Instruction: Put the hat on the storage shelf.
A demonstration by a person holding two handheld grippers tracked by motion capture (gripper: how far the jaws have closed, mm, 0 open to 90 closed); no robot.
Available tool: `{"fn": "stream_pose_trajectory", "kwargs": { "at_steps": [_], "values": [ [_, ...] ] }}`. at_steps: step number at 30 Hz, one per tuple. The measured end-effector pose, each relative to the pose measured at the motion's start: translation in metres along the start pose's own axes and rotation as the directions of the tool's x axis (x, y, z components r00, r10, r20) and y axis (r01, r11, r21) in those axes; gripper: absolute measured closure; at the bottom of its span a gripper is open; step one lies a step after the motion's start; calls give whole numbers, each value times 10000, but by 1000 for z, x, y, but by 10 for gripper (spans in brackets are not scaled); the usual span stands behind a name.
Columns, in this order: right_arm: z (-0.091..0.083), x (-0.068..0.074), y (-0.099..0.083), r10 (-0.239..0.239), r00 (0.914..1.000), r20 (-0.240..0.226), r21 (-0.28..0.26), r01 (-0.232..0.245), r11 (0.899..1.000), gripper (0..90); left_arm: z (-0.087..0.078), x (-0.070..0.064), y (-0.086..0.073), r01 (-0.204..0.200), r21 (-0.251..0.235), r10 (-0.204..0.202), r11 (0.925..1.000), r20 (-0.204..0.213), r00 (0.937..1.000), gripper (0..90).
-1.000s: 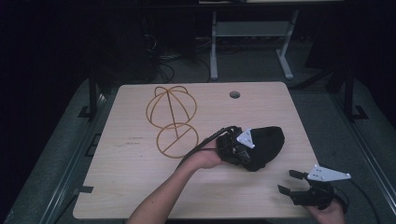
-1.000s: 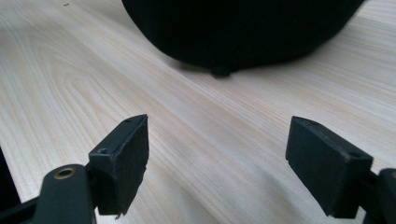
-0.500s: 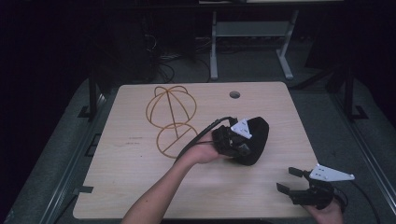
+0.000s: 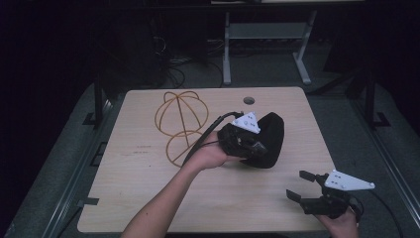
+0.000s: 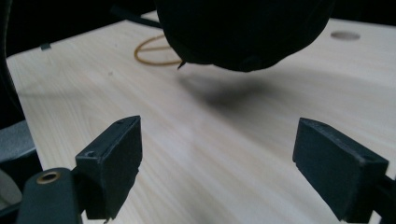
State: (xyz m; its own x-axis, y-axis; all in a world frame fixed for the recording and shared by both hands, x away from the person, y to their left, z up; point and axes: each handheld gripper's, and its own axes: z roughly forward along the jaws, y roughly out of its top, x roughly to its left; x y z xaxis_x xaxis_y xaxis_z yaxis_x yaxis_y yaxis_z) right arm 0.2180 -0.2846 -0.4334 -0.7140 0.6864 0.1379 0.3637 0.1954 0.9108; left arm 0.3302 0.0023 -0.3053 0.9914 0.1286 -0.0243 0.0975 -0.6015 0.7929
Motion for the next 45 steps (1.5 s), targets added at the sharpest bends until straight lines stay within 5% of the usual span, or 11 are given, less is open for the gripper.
{"fn": "stream_pose_trajectory", "kwargs": {
  "at_steps": [7,12,19,29,31,35,41,45],
  "values": [
    [7,6,19,-389,9992,62,-582,392,9975,157,-7,-6,7,53,-335,-51,9994,54,10000,814],
    [14,10,29,-150,9994,-310,-1155,113,9932,177,-3,-8,8,134,-355,-124,9993,269,9996,815],
    [23,15,38,-397,9991,174,-1491,419,9879,252,6,-17,14,85,-513,-36,9986,943,9955,815],
    [21,17,40,-922,9951,352,-1764,970,9795,666,7,-27,18,-7,-449,75,9990,1507,9886,821],
    [19,20,42,-1256,9913,402,-1719,1307,9764,797,7,-27,18,-80,-398,136,9992,1442,9895,820],
    [18,21,46,-1411,9895,327,-1526,1444,9777,850,5,-28,15,-153,-390,195,9991,1102,9937,811],
    [16,18,52,-1196,9925,237,-1212,1216,9851,863,3,-28,11,-284,-163,296,9995,765,9966,764],
    [14,14,57,-980,9952,48,-986,980,9903,866,-3,-29,10,-453,-114,456,9989,271,9986,624]
  ]
}}
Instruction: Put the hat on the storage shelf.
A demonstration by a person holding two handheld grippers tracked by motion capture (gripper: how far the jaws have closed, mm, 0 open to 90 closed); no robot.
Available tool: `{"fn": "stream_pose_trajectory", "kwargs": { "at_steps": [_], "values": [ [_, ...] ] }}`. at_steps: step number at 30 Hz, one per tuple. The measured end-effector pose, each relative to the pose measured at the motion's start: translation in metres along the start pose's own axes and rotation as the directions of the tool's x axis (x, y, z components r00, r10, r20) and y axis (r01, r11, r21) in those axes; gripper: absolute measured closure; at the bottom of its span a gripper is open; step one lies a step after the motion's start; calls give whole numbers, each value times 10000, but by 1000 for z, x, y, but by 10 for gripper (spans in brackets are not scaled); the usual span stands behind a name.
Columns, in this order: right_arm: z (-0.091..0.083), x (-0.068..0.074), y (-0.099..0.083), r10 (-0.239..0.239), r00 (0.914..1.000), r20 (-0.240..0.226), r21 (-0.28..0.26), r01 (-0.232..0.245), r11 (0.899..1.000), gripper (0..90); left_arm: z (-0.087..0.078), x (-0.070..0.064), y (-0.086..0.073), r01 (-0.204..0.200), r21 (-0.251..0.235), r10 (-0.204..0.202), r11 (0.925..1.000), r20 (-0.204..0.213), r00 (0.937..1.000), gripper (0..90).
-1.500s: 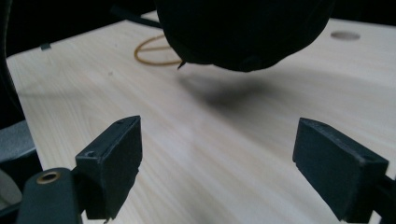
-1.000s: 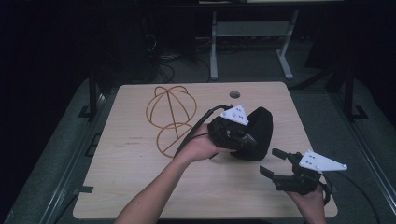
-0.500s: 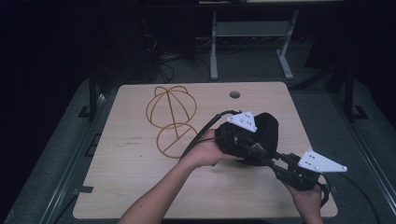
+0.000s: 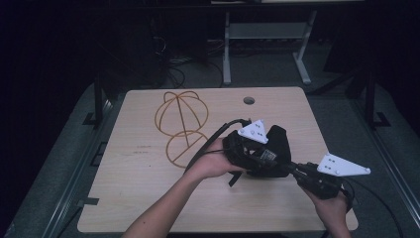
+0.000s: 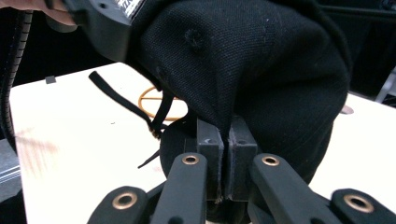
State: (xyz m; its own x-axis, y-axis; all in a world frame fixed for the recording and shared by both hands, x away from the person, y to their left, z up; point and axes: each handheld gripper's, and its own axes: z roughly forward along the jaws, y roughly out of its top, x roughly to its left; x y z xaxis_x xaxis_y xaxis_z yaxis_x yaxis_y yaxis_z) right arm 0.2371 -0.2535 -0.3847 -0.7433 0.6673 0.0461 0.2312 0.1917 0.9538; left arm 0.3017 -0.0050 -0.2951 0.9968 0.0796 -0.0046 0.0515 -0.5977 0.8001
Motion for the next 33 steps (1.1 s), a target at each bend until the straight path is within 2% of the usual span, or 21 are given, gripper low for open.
{"fn": "stream_pose_trajectory", "kwargs": {
  "at_steps": [3,4,9,10,12,13,16,17,18,22,24,33],
  "values": [
    [0,-5,1,220,9997,-93,112,-219,9997,866,-6,1,-2,1,14,-1,10000,-174,9998,578],
    [-3,-11,2,470,9988,-143,209,-467,9987,866,-13,1,-6,79,-90,-82,9999,-416,9991,523],
    [-10,-19,4,577,9982,-150,163,-575,9982,866,-25,-3,-18,185,-262,-203,9995,-721,9972,469],
    [-14,-24,6,669,9976,-169,136,-666,9977,866,-30,-6,-27,182,-133,-193,9997,-885,9959,463],
    [-16,-27,8,758,9968,-253,149,-755,9970,866,-32,-7,-32,150,-115,-160,9998,-964,9952,463],
    [-18,-29,10,765,9966,-303,186,-760,9969,866,-35,-9,-42,132,-27,-134,9999,-1080,9941,464],
    [-21,-31,14,746,9967,-328,254,-738,9969,866,-38,-12,-56,138,50,-131,9999,-1175,9930,455],
    [-21,-32,15,730,9968,-312,285,-721,9970,866,-38,-12,-56,138,50,-131,9999,-1175,9930,455],
    [-22,-33,16,722,9970,-282,321,-713,9969,866,-40,-13,-65,182,98,-169,9998,-1244,9921,451],
    [-22,-35,19,716,9970,-289,366,-705,9968,866,-42,-15,-76,243,-32,-245,9997,-1442,9893,443],
    [-23,-38,23,696,9970,-343,399,-682,9969,866,-45,-16,-87,419,-155,-437,9990,-1483,9880,430],
    [-25,-43,33,767,9961,-433,403,-750,9964,866,-46,-23,-112,470,15,-460,9989,-1729,9839,402]
  ]
}}
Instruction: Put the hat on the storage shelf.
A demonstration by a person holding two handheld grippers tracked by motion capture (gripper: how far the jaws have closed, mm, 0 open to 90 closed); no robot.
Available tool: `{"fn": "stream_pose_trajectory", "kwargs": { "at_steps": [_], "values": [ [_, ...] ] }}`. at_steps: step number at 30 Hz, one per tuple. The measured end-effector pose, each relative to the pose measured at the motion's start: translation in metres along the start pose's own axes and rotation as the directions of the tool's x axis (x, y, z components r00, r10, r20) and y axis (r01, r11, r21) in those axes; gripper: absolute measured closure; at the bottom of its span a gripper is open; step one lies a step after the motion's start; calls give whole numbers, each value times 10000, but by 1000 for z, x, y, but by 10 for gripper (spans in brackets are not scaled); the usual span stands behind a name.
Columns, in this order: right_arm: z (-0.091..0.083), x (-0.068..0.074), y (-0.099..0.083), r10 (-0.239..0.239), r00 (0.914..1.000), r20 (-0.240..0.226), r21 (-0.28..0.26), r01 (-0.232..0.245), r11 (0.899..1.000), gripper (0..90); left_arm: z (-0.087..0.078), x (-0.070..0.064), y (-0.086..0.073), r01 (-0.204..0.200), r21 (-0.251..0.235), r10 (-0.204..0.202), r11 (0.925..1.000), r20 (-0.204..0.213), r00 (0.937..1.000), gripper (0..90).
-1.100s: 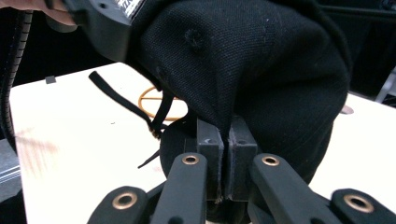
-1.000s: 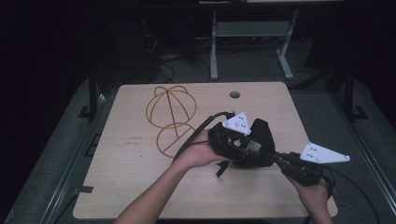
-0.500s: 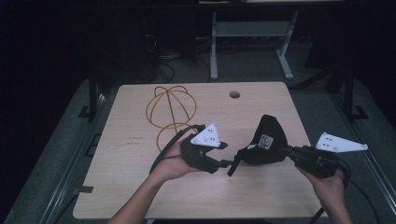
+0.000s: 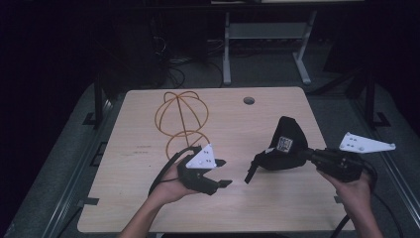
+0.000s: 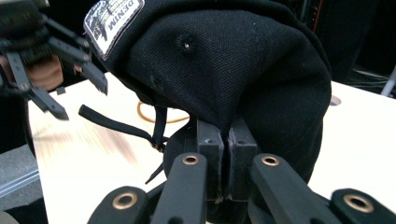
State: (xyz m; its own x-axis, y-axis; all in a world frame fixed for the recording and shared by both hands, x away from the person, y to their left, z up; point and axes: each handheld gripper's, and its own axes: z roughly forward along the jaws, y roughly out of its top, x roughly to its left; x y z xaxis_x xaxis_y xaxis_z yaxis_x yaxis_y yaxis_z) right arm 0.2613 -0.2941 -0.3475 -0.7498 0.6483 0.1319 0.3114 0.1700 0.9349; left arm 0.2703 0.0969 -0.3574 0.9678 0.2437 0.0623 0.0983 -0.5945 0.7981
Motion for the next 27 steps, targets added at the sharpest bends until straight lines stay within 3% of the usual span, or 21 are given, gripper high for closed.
{"fn": "stream_pose_trajectory", "kwargs": {
  "at_steps": [4,15,22,27],
  "values": [
    [-3,-2,10,31,10000,-90,-58,-31,10000,866,-3,-3,-10,-106,220,109,9997,-141,9998,385],
    [0,1,47,-304,9994,-141,-24,304,9995,866,-8,-5,-32,-116,236,123,9997,-315,9994,362],
    [10,8,71,-573,9980,-281,12,573,9984,866,-4,-10,-41,-306,367,314,9989,-221,9993,356],
    [22,16,94,-801,9952,-555,38,804,9968,866,-2,-9,-48,-230,349,239,9991,-274,9993,336]
  ]
}}
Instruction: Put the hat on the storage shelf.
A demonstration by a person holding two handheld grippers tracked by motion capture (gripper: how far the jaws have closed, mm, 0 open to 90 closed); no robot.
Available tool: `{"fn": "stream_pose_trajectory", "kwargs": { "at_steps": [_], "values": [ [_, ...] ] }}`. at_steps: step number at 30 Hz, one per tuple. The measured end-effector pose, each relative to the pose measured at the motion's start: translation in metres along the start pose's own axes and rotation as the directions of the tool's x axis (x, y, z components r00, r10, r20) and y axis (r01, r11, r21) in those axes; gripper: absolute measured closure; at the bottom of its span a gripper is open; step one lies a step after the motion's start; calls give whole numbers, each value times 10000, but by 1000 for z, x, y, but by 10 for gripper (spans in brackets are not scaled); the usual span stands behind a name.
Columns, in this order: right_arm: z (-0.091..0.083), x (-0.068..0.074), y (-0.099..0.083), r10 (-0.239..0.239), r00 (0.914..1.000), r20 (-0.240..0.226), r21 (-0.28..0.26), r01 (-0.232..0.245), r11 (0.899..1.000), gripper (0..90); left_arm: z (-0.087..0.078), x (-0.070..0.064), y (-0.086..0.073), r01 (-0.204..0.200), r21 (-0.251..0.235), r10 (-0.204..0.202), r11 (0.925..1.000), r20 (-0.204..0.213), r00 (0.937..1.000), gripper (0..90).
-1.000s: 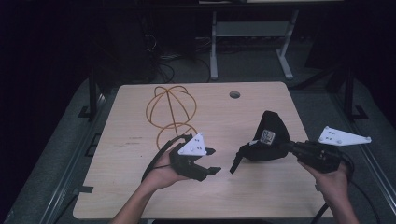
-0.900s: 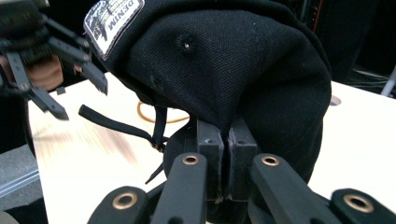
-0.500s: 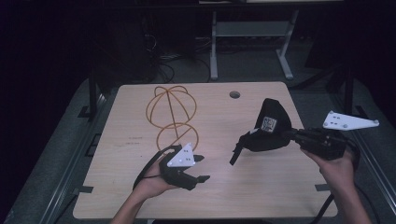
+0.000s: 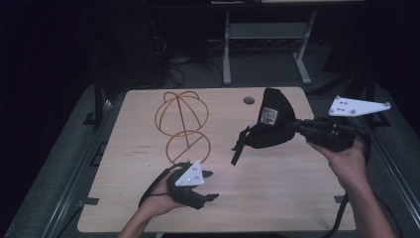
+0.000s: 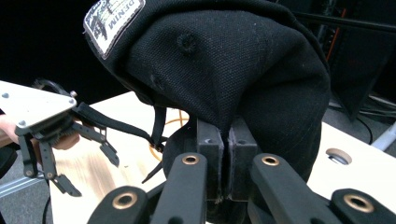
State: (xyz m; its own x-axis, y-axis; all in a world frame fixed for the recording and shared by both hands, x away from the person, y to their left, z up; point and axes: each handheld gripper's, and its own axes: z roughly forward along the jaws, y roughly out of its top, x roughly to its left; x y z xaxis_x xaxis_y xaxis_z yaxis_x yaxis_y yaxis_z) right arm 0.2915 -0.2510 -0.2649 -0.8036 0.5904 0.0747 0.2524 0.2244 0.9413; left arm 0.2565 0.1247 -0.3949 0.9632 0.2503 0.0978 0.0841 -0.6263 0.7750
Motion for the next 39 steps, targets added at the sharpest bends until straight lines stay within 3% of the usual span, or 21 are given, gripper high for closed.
{"fn": "stream_pose_trajectory", "kwargs": {
  "at_steps": [14,19,25,34,39],
  "values": [
    [32,14,47,-612,9958,-685,-81,607,9981,865,4,1,-7,190,91,-191,9998,43,9998,307],
    [48,19,61,-724,9931,-921,-5,726,9974,866,4,0,-8,48,106,-49,9999,90,9999,307],
    [68,24,75,-835,9890,-1221,336,882,9955,865,4,1,-8,235,26,-236,9997,195,9995,307],
    [103,31,97,-979,9794,-1766,869,1146,9896,864,4,2,-8,79,23,-79,10000,198,9998,306],
    [121,37,109,-1299,9715,-1982,1272,1569,9794,863,5,3,-7,128,-12,-128,9999,248,9996,306]
  ]
}}
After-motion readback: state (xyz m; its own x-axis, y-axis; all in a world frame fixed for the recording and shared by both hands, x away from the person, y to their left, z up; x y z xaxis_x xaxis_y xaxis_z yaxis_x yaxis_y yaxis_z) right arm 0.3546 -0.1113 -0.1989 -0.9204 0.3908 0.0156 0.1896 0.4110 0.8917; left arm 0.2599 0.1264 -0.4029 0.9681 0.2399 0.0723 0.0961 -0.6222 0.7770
